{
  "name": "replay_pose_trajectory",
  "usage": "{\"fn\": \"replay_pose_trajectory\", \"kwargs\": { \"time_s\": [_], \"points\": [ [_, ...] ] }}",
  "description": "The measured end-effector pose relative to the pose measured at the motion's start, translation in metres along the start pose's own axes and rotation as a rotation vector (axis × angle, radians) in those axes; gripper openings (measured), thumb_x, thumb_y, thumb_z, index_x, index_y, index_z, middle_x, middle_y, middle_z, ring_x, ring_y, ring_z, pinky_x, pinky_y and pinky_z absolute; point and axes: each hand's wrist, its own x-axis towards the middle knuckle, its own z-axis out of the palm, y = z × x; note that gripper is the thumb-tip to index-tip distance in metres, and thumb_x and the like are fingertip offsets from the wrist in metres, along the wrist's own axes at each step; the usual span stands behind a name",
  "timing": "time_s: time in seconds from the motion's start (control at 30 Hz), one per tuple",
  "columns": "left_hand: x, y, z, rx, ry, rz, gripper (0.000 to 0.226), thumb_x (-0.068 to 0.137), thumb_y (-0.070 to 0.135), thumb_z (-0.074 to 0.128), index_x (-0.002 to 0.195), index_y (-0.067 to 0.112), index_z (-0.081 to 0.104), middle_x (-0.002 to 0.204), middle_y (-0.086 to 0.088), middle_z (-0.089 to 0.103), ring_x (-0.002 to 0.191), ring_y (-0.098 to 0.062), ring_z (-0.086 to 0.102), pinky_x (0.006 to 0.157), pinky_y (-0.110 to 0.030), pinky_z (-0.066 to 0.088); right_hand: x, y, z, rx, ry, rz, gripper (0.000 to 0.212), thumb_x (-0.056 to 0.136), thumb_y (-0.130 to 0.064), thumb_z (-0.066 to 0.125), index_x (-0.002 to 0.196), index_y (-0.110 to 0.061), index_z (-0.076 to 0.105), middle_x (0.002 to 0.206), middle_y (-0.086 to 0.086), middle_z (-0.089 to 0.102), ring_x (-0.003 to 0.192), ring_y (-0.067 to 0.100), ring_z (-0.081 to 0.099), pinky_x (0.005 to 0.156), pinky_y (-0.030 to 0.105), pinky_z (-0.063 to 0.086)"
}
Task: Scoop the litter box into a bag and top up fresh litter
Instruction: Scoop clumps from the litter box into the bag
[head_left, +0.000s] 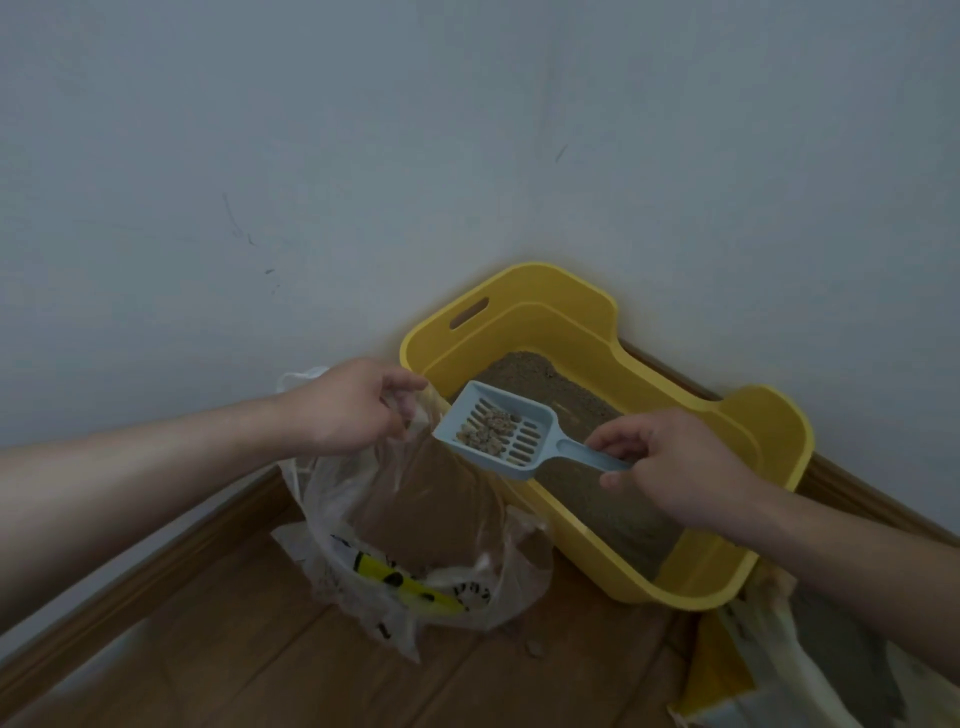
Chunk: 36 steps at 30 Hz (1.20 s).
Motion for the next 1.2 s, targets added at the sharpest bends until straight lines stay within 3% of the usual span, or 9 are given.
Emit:
{"fn": "replay_pose_trajectory", "kwargs": {
  "time_s": [0.2,0.4,0.57,0.7,1.03,1.2],
  "points": [
    [-0.006,-0.001,-0.003,-0.011,0.028,-0.035,0.051,0.085,-0.009,0.055,0.132,0.009,0.059,0.092,0.002,0.069,0.077,-0.008,0.071,0.056,-0.009,0.044,-0.009,-0.015,0.006,-0.062,-0.067,-0.009,0.029,0.081,-0.014,0.077,0.102,-0.033,0.072,0.095,-0.014,0.071,0.087,0.0,0.063,0.074,0.02,0.05],
    [-0.006,-0.003,-0.003,-0.081,0.023,-0.044,0.053,0.085,-0.01,0.056,0.135,0.01,0.057,0.093,0.002,0.066,0.075,-0.009,0.071,0.068,-0.024,0.054,-0.014,-0.024,0.016,-0.111,-0.19,-0.045,0.027,0.081,-0.016,0.077,0.1,-0.035,0.073,0.093,-0.016,0.073,0.085,-0.001,0.066,0.078,0.023,0.055],
    [-0.008,-0.002,-0.003,-0.139,0.013,-0.048,0.055,0.086,-0.014,0.053,0.136,0.007,0.055,0.093,0.001,0.065,0.08,-0.016,0.071,0.06,-0.018,0.051,-0.013,-0.033,0.025,-0.108,-0.226,-0.038,0.029,0.083,-0.013,0.075,0.106,-0.031,0.074,0.094,-0.015,0.073,0.086,-0.001,0.066,0.074,0.017,0.051],
    [-0.011,-0.003,-0.004,-0.156,0.004,-0.034,0.054,0.087,-0.013,0.05,0.137,0.007,0.054,0.095,0.0,0.064,0.082,-0.017,0.072,0.062,-0.021,0.052,-0.011,-0.036,0.032,-0.101,-0.247,-0.038,0.029,0.085,-0.012,0.073,0.108,-0.029,0.074,0.097,-0.013,0.074,0.086,-0.003,0.065,0.069,0.011,0.047],
    [-0.012,-0.007,-0.007,-0.17,0.009,-0.023,0.054,0.087,-0.012,0.053,0.137,0.009,0.054,0.095,0.0,0.064,0.078,-0.013,0.071,0.062,-0.018,0.052,-0.006,-0.037,0.039,-0.056,-0.251,-0.045,0.031,0.086,-0.01,0.071,0.114,-0.024,0.072,0.104,-0.008,0.074,0.093,0.002,0.067,0.086,0.023,0.055],
    [-0.014,-0.008,-0.008,-0.187,0.011,-0.034,0.055,0.087,-0.013,0.055,0.138,0.008,0.053,0.095,0.0,0.064,0.079,-0.014,0.071,0.061,-0.017,0.053,-0.005,-0.036,0.042,-0.061,-0.249,-0.053,0.027,0.088,-0.012,0.069,0.11,-0.027,0.073,0.1,-0.01,0.073,0.089,-0.002,0.066,0.077,0.016,0.053]
  ]
}}
